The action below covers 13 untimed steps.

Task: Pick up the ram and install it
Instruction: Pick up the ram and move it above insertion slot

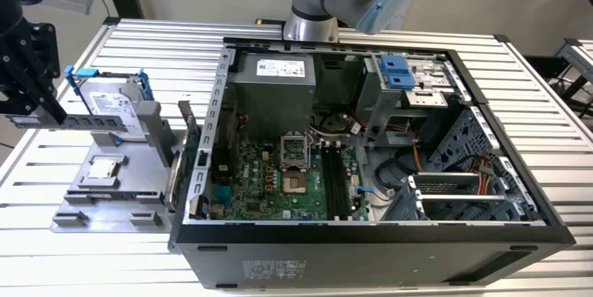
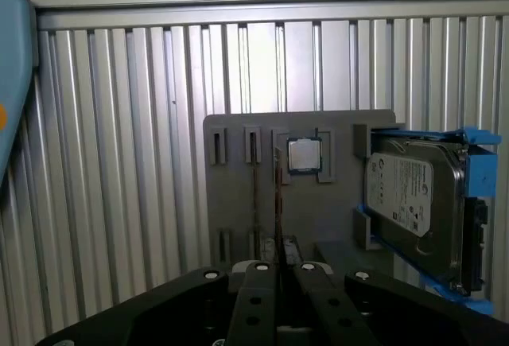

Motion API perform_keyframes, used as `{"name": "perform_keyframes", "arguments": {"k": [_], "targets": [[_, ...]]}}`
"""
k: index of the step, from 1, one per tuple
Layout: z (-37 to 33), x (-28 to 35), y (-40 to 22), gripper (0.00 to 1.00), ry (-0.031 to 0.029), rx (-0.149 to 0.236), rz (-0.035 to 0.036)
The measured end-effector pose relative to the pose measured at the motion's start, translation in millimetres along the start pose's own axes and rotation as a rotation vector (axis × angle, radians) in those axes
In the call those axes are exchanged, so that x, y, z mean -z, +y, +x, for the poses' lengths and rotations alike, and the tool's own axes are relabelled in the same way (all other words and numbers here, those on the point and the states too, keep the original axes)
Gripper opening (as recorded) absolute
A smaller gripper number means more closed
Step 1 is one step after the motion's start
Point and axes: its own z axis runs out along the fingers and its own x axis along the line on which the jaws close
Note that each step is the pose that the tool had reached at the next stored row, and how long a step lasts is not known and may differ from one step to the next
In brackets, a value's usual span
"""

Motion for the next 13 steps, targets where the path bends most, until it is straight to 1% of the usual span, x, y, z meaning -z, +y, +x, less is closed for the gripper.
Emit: {"name": "perform_keyframes", "arguments": {"k": [4, 9, 10, 13], "targets": [[-0.7, 10.9, -0.1, 0.0, -0.0002, 0.0, 0.0032], [-1.3, 21.8, -0.2, 0.0, -0.0004, 0.0, 0.0062], [-1.3, 22.9, -0.3, 0.0, -0.0004, 0.0, 0.0063], [-1.3, 22.9, -0.3, 0.0, -0.0007, 0.0, 0.0066]]}}
